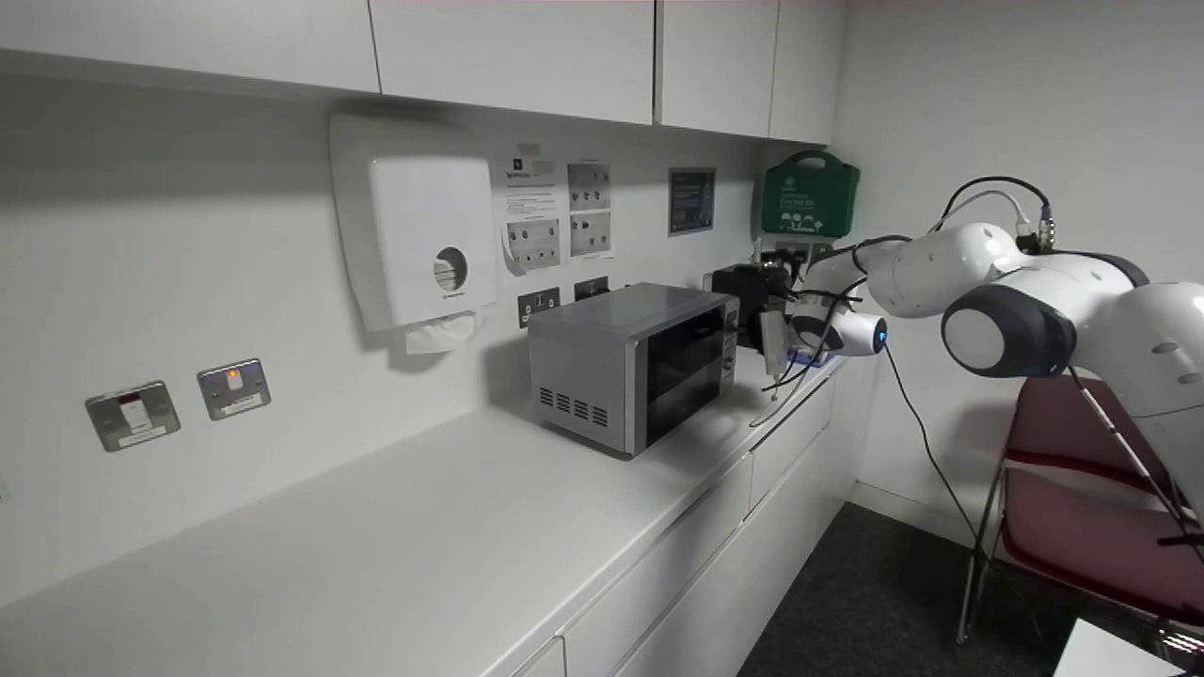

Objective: Press a button on the microwave.

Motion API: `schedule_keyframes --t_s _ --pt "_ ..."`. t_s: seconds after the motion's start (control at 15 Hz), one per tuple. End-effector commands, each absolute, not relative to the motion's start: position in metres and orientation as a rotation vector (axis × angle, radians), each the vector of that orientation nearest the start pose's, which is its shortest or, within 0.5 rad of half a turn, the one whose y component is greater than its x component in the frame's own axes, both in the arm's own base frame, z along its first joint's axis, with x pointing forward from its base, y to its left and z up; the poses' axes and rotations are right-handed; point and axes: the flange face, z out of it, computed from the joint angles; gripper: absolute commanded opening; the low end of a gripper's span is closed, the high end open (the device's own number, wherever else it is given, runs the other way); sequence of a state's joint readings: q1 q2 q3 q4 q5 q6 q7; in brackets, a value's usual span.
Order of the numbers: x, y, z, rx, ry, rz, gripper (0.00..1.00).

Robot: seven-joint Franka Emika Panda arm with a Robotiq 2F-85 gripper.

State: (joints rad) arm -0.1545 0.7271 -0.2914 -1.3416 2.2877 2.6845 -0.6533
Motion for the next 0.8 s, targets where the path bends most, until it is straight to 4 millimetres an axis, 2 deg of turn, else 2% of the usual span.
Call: schedule_keyframes --t_s 0.0,0.27,0.73 --pt "0.715 -0.3057 0.3378 -1.288 1.423 -1.16 0.0" --pt "0.7109 -0.3029 0.3305 -1.337 1.361 -1.16 0.0" --pt "0.7076 -0.3 0.3319 -1.386 1.282 -1.186 0.0"
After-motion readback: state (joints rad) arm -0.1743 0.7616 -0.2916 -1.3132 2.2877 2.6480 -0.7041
